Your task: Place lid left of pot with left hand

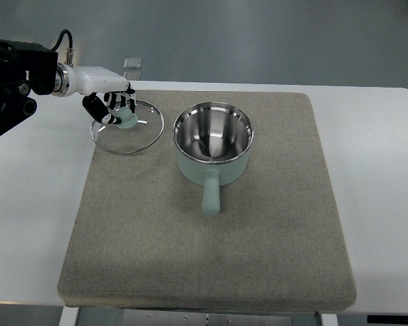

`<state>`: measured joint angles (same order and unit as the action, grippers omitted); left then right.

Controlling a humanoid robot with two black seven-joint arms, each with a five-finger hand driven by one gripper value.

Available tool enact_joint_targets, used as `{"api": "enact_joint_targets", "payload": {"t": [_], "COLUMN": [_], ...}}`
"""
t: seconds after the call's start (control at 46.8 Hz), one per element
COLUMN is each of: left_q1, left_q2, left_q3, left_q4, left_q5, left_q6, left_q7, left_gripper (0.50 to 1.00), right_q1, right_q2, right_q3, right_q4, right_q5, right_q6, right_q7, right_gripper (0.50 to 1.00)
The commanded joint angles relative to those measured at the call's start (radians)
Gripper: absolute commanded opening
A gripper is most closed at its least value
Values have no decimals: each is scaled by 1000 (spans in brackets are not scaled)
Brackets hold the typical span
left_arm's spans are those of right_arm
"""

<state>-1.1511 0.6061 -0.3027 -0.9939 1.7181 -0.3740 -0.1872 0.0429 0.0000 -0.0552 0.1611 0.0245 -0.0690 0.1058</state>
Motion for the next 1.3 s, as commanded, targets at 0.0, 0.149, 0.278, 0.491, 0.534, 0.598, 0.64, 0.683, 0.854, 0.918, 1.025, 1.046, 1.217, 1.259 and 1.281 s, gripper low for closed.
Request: {"api": "enact_joint_targets", "payload": {"t": [0.0,0.149,0.278,0.491,0.534,0.598,0.64,0.683,0.854,0.918,1.025,1.046,1.217,1.259,1.281], "left_q1": [7,14,16,19,19,21,21,21,25,27,44,48,54,54,54], "left_q2": [-5,-5,-6,-3,-3,-3,-3,-3,-6,-6,-34,-43,-60,-60,-60], "left_q3": [1,2,8,2,4,5,5,5,2,1,-4,-6,-9,-10,-12], "left_q4": [0,0,0,8,17,32,41,47,98,121,173,185,239,244,245], "left_q5": [0,0,-6,-83,-139,-251,-336,-417,-701,-807,-966,-997,-1210,-1244,-1261], "left_q6": [18,21,24,78,96,115,115,115,116,118,118,118,116,115,112], "left_q7": [0,0,0,0,0,-1,-1,0,-1,-1,-1,-1,-1,-1,-1], "left_gripper": [722,780,889,992,992,992,994,994,994,994,994,994,994,994,994], "right_q1": [-1,0,0,0,0,0,0,-1,0,-1,0,0,-1,0,0], "right_q2": [0,0,0,0,0,0,0,0,0,0,0,0,0,0,0], "right_q3": [0,0,0,0,0,0,0,0,0,0,0,0,0,0,0], "right_q4": [0,0,0,0,0,0,0,0,0,0,0,0,0,0,0], "right_q5": [0,0,0,0,0,0,0,0,0,0,0,0,0,0,0], "right_q6": [0,0,0,0,0,0,0,0,0,0,0,0,0,0,0], "right_q7": [0,0,0,0,0,0,0,0,0,0,0,0,0,0,0], "right_gripper": [921,921,921,921,921,921,921,923,921,921,921,921,921,921,921]}}
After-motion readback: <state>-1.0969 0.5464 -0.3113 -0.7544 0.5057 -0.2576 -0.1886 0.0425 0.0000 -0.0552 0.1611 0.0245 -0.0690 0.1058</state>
